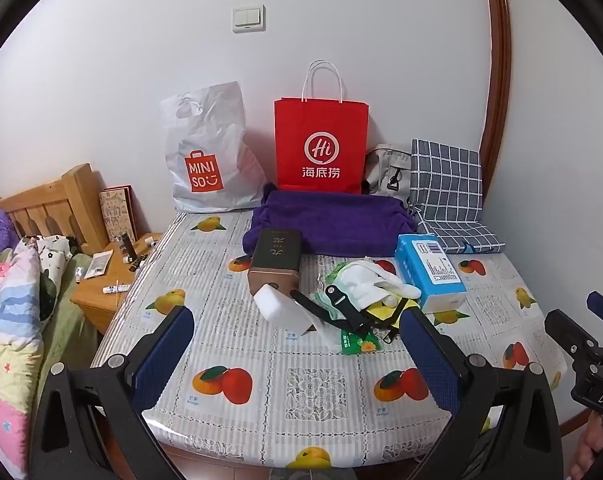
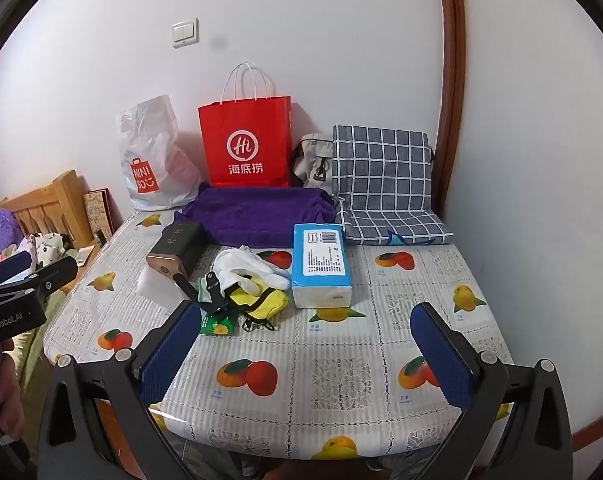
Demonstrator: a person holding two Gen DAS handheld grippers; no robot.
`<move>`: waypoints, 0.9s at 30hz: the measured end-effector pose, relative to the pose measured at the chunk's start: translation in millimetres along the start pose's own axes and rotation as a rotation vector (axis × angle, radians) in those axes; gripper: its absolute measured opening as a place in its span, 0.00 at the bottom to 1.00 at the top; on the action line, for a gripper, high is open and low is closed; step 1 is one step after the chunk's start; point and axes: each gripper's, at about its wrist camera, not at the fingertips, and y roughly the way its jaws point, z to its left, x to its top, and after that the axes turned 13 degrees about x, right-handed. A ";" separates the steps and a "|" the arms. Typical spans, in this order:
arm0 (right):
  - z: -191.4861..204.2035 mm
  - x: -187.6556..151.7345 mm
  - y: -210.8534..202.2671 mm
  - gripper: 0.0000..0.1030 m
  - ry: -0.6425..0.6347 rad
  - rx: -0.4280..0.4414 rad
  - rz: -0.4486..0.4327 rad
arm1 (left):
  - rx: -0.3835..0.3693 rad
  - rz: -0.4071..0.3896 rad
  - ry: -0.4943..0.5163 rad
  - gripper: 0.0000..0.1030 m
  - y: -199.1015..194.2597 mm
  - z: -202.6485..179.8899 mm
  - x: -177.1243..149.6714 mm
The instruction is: Organize soft objects
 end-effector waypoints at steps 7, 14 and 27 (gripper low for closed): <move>0.4 -1.9 -0.7 1.00 0.003 0.000 -0.006 | 0.000 -0.001 -0.001 1.00 0.5 -0.4 -0.2; -0.9 -2.1 -2.0 1.00 0.007 0.003 -0.010 | -0.002 -0.001 0.002 1.00 -0.3 0.5 -0.3; -1.0 -1.5 -5.0 1.00 0.010 0.004 -0.016 | -0.003 -0.001 0.000 1.00 0.1 0.9 -1.0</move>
